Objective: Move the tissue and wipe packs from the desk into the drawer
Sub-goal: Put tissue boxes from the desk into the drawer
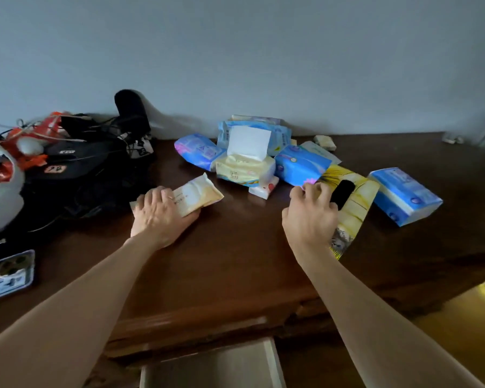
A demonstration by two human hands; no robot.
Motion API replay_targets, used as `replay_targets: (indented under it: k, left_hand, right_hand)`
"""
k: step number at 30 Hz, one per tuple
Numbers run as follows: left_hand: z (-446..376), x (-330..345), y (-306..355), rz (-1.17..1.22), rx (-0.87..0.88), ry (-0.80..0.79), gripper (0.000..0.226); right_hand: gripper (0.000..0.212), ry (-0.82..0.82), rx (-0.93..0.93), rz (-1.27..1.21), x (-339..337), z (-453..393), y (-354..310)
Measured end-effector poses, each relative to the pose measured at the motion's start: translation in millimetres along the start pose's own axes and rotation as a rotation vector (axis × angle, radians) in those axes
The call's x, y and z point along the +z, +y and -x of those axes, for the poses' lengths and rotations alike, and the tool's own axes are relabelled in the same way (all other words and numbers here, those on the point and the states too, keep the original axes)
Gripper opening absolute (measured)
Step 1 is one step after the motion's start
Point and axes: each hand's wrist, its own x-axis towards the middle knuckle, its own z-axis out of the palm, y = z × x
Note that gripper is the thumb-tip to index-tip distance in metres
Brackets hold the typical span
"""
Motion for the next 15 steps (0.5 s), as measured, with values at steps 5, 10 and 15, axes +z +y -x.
replay_targets:
  k: [5,10,15]
  left_hand:
    - [14,-1,-10,-0.043,0.052,0.135,0.095]
    - [71,-14,6,-0.057,0.057,0.176,0.086]
    - [158,-39,21,0.074,0.033,0.233,0.069]
  right_hand:
    - [0.015,0.112,-0.005,-0.024,4,7,-2]
    - [0.021,0.316,-0.047,-0.118,-7,60,-1]
    - [0.026,0.461,-0.178,-0.456,-36,142,6]
